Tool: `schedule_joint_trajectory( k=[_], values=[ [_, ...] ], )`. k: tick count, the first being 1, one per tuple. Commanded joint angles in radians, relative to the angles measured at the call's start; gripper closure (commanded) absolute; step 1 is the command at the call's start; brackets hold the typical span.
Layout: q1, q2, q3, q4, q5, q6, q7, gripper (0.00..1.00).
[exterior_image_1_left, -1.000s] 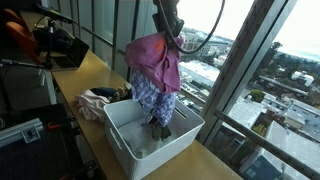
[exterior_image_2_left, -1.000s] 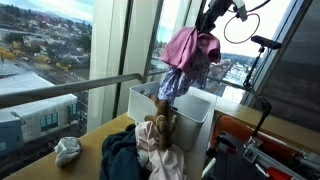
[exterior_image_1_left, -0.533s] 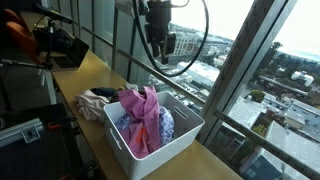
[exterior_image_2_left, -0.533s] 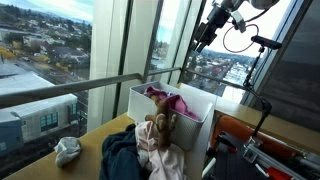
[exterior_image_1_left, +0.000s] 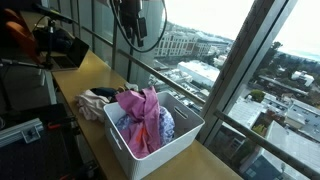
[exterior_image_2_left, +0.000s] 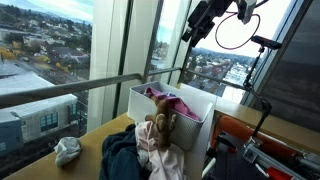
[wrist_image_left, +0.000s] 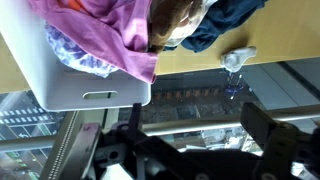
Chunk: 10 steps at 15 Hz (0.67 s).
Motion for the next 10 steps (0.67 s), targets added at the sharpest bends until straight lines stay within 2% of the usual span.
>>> schedule_joint_trajectory(
  k=[1, 6, 10],
  values=[
    [0.074, 0.064, 0.097, -0.013, -0.001, 0.076, 0.092, 0.00],
    [0.131, 0.193, 0.166, -0.017, -0.072, 0.146, 0.207, 0.00],
    [0.173, 0.285, 0.168, -0.017, -0.196, 0.164, 0.320, 0.00]
  ],
)
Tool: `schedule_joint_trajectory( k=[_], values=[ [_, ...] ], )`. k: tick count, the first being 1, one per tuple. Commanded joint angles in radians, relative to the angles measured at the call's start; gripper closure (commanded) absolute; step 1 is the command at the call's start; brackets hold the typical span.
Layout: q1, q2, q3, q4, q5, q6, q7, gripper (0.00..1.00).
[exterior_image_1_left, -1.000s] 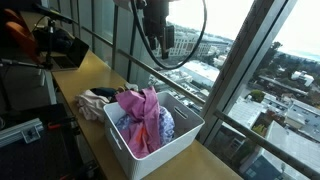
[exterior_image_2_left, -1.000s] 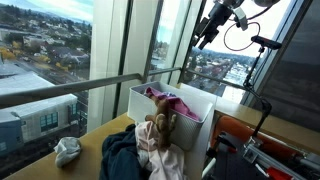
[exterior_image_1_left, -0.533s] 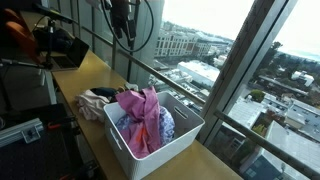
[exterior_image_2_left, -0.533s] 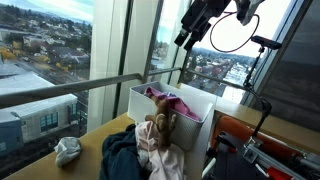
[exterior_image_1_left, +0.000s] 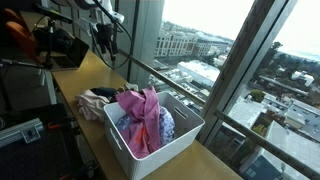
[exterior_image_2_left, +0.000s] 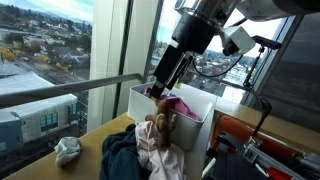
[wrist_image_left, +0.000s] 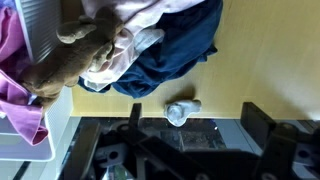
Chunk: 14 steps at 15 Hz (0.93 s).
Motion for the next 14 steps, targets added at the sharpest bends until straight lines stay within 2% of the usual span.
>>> schedule_joint_trajectory(
  k=[1, 5, 10, 14],
  values=[
    [0.031, 0.074, -0.008, 0.008, -0.094, 0.012, 0.092, 0.00],
    [0.037, 0.114, -0.045, -0.031, -0.163, 0.009, 0.134, 0.00],
    [0.007, 0.133, -0.134, -0.056, -0.250, 0.011, 0.135, 0.00],
    [0.011, 0.217, -0.183, -0.041, -0.333, 0.053, 0.201, 0.00]
  ],
)
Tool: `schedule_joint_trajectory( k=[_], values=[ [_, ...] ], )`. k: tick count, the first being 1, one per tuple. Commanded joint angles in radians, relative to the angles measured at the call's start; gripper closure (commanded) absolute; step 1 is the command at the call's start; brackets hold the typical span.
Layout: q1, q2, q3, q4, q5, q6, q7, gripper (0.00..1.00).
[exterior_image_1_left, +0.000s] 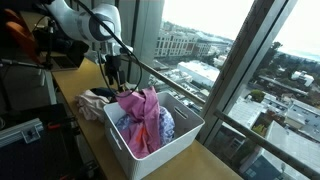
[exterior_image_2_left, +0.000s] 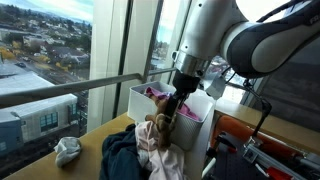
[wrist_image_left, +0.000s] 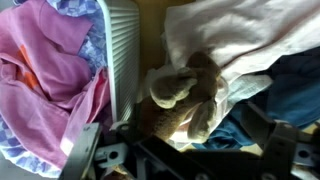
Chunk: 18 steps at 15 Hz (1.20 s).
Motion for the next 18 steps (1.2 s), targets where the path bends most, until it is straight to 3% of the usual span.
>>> schedule_joint_trajectory(
  k=[1, 12, 13, 15, 18],
  values=[
    [0.020, 0.090, -0.032, 0.018, -0.073, 0.063, 0.087, 0.00],
    [0.091, 0.256, -0.114, 0.051, -0.041, 0.151, 0.165, 0.03],
    [0.094, 0.261, -0.118, 0.052, -0.035, 0.157, 0.171, 0.26],
    [0.095, 0.268, -0.112, 0.057, -0.015, 0.163, 0.172, 0.32],
    [0.103, 0.263, -0.104, 0.062, 0.014, 0.162, 0.175, 0.55]
  ],
)
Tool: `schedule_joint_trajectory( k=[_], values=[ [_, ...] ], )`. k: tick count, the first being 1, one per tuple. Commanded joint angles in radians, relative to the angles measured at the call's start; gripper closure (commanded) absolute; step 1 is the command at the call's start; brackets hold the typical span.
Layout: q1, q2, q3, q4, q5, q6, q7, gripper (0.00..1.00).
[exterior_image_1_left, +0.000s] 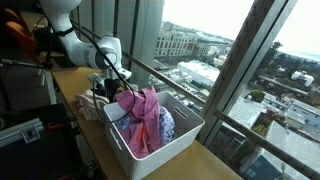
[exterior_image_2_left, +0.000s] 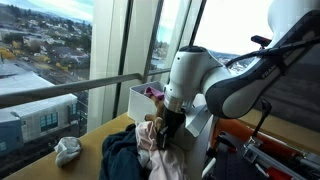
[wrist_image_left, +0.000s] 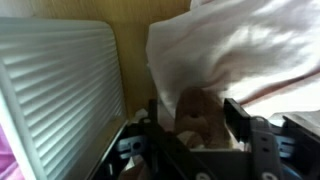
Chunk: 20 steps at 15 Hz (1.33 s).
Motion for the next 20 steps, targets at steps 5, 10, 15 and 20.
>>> schedule_joint_trajectory(
  k=[5, 10, 15, 20],
  values=[
    [0.035, -0.083, -0.012, -0.006, 0.076, -0.003, 0.004, 0.92],
    [-0.001, -0.280, -0.005, -0.010, 0.089, -0.035, -0.016, 0.98],
    [-0.096, -0.466, 0.009, 0.023, 0.083, -0.089, -0.041, 0.97],
    [-0.205, -0.537, 0.019, -0.008, 0.095, -0.103, -0.070, 0.97]
  ],
)
